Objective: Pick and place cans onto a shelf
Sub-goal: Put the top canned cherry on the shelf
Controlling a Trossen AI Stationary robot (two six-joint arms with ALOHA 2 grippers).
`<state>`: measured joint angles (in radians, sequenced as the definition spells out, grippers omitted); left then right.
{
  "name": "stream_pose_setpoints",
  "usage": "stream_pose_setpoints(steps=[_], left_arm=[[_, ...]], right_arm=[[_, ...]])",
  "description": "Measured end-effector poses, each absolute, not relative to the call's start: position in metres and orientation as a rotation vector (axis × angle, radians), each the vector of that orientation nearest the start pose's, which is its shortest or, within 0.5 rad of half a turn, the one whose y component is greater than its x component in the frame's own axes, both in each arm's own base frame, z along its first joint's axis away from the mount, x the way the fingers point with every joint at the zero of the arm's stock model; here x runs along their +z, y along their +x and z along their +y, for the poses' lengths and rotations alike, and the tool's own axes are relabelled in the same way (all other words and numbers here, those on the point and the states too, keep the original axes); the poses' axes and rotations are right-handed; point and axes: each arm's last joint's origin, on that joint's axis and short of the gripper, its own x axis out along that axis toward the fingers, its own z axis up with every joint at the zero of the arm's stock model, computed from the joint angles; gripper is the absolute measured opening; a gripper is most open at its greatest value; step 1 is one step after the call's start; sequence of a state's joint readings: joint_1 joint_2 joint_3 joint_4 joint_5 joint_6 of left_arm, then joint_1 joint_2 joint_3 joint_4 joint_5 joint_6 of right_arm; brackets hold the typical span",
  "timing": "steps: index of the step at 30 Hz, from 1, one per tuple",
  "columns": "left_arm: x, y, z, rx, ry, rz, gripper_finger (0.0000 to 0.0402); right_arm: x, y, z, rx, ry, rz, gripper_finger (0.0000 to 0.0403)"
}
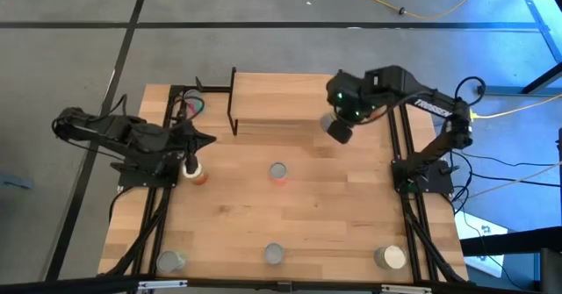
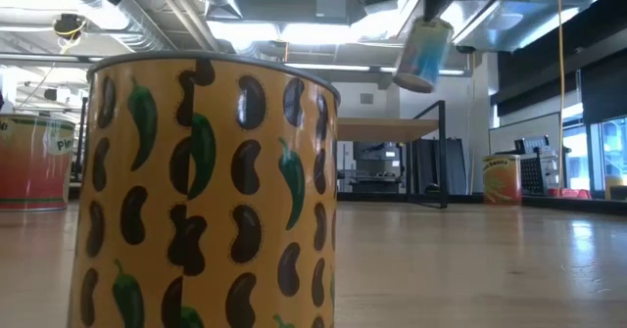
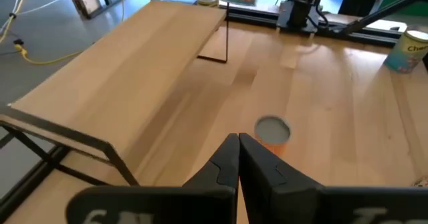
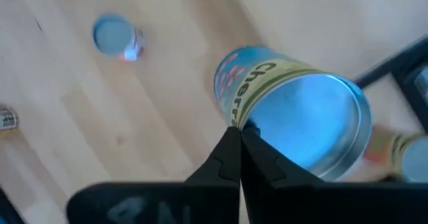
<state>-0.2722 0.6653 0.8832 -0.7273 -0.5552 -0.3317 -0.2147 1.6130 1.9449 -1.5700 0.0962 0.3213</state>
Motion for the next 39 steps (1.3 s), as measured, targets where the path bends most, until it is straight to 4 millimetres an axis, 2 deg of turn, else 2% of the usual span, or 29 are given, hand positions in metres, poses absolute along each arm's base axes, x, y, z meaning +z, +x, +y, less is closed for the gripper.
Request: stream_pose_setpoints(steps=[8, 14, 19, 24, 34, 39], left_arm=[[0.334, 0.127, -0.020, 0.362, -0.140, 0.437, 0.0000], [0.333, 0.129, -0.020, 0.370, -0.169, 0.437, 0.0000], [0.333, 0.129, -0.020, 0.372, -0.178, 0.435, 0.0000], [0.333, 0.129, -0.020, 0.373, -0.180, 0.434, 0.0000], [0.333, 0.129, -0.020, 0.373, -0.180, 0.434, 0.0000], [0.333, 0.129, -0.020, 0.372, -0.180, 0.434, 0.0000]], right_arm=[[0.416, 0.291, -0.110, -0.464, 0.256, 1.181, 0.0000], [0.407, 0.309, -0.148, -0.475, 0.216, 1.202, 0.0000], [0.392, 0.319, -0.170, -0.496, 0.236, 1.243, 0.0000], [0.382, 0.323, -0.178, -0.484, 0.259, 1.271, 0.0000], [0.382, 0.323, -0.177, -0.460, 0.284, 1.261, 0.0000], [0.382, 0.323, -0.177, -0.463, 0.293, 1.258, 0.0019]])
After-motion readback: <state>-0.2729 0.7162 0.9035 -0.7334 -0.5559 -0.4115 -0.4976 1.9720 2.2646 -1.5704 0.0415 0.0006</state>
